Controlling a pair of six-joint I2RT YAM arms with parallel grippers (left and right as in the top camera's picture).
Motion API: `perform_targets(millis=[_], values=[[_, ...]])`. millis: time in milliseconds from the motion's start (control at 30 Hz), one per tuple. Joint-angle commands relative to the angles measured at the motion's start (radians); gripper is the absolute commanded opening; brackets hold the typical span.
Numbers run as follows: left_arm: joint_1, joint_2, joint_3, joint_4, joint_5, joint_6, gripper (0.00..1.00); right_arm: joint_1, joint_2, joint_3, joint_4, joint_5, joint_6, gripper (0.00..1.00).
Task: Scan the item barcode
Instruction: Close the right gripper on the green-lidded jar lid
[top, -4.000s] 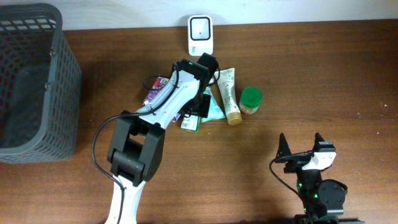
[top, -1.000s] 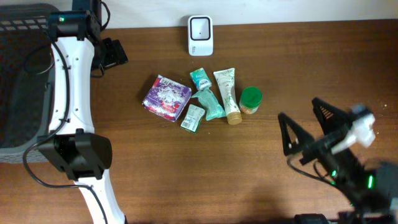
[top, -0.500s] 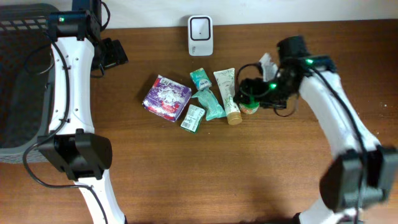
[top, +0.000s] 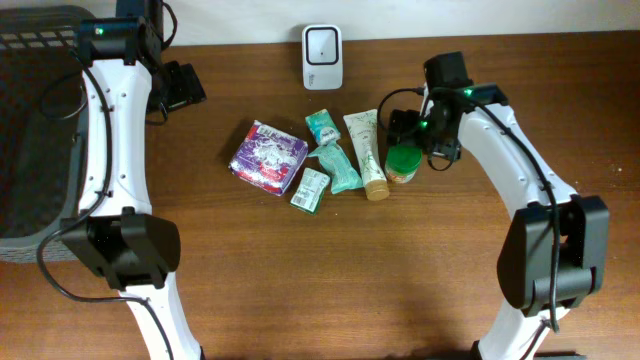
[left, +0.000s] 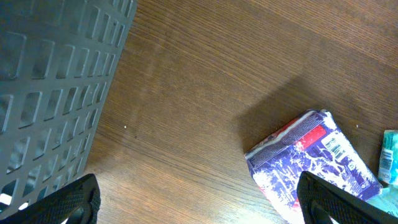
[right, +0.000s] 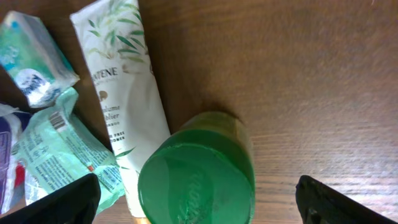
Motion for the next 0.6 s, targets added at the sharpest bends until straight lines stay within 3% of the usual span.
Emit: perform_targets(millis=[0, 133, 300, 367, 400, 567], values=[[0.002, 0.013, -0.008, -0.002, 0.000, -0.013, 0.99, 0.042, 0.013, -0.001, -0.019, 0.019, 0.103, 0.99], [0.002, 0.013, -0.008, -0.002, 0.000, -0.013, 0.99, 0.066, 0.014, -0.031, -0.018, 0.117, 0.181, 0.99], [0.002, 0.013, -0.008, -0.002, 0.000, -0.013, 0.99, 0.103, 0.063, -0.039, -0.007, 0.192, 0.180, 1.00], [0.002, 0.013, -0.008, -0.002, 0.000, -0.013, 0.99, 0.101, 0.063, -0.039, -0.008, 0.201, 0.177, 0.84], [0.002, 0.013, -0.008, -0.002, 0.000, -0.013, 0.99, 0.100, 0.063, -0.039, -0.010, 0.200, 0.162, 0.83], [0.002, 0.013, -0.008, -0.002, 0.000, -0.013, 0.99, 0.082, 0.063, -0.039, 0.000, 0.259, -0.155, 0.79]])
